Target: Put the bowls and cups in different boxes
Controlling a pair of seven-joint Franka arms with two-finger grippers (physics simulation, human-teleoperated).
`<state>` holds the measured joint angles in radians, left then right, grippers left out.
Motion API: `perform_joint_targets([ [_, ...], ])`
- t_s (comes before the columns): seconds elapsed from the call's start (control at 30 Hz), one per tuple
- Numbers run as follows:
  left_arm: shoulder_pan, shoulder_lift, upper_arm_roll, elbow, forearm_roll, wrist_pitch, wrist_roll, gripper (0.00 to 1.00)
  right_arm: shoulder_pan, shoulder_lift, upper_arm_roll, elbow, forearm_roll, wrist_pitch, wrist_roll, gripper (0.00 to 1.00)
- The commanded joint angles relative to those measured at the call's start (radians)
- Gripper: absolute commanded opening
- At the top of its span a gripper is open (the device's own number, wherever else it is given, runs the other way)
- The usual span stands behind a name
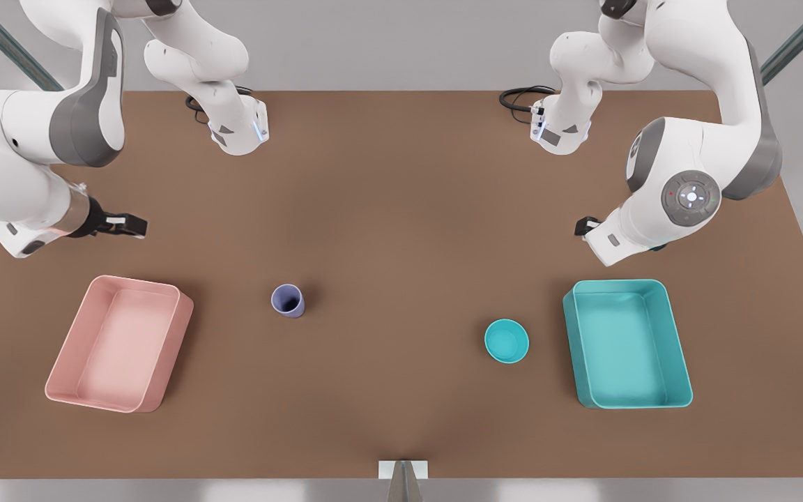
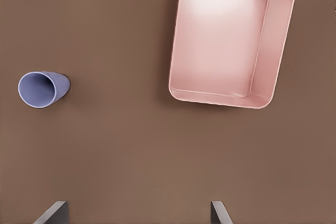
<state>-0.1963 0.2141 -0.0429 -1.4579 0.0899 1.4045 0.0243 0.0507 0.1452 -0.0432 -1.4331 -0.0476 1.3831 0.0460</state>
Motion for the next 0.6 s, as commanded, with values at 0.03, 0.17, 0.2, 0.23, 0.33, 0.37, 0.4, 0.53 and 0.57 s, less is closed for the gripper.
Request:
perform_joint_targets([
  [0.03, -0.002, 0.001, -0.002, -0.001, 0.002, -0.001, 0.020, 1.00, 0.011, 0.014, -0.001, 0.011, -0.001, 0.022, 0.011, 1.00],
  [0.17, -0.179, 0.324, -0.032, 0.172, 0.110, 0.240, -0.103, 1.00, 0.115, 0.227, 0.005, 0.013, 0.104, 0.207, 0.093, 1.00],
  [0.2, -0.210, 0.393, -0.032, 0.231, 0.110, 0.330, -0.107, 1.00, 0.118, 0.273, 0.005, 0.010, 0.126, 0.310, 0.170, 1.00],
  [0.23, -0.225, 0.464, -0.031, 0.309, 0.111, 0.372, -0.121, 1.00, 0.118, 0.310, 0.006, 0.002, 0.152, 0.385, 0.216, 1.00],
  [0.33, -0.235, 0.585, -0.031, 0.384, 0.120, 0.533, -0.123, 1.00, 0.153, 0.376, 0.006, -0.090, 0.161, 0.663, 0.238, 1.00],
  [0.37, -0.235, 0.597, -0.029, 0.376, 0.155, 0.541, -0.121, 1.00, 0.163, 0.396, 0.006, -0.096, 0.173, 0.703, 0.250, 1.00],
  [0.4, -0.245, 0.600, -0.029, 0.321, 0.212, 0.580, -0.127, 1.00, 0.179, 0.408, 0.006, -0.098, 0.187, 0.744, 0.307, 1.00],
  [0.53, -0.247, 0.625, -0.023, 0.235, 0.266, 0.663, -0.124, 1.00, 0.235, 0.402, 0.006, -0.185, 0.219, 0.829, 0.420, 1.00],
  [0.57, -0.249, 0.634, -0.023, 0.214, 0.264, 0.665, -0.126, 1.00, 0.236, 0.392, 0.006, -0.222, 0.219, 0.834, 0.420, 1.00],
])
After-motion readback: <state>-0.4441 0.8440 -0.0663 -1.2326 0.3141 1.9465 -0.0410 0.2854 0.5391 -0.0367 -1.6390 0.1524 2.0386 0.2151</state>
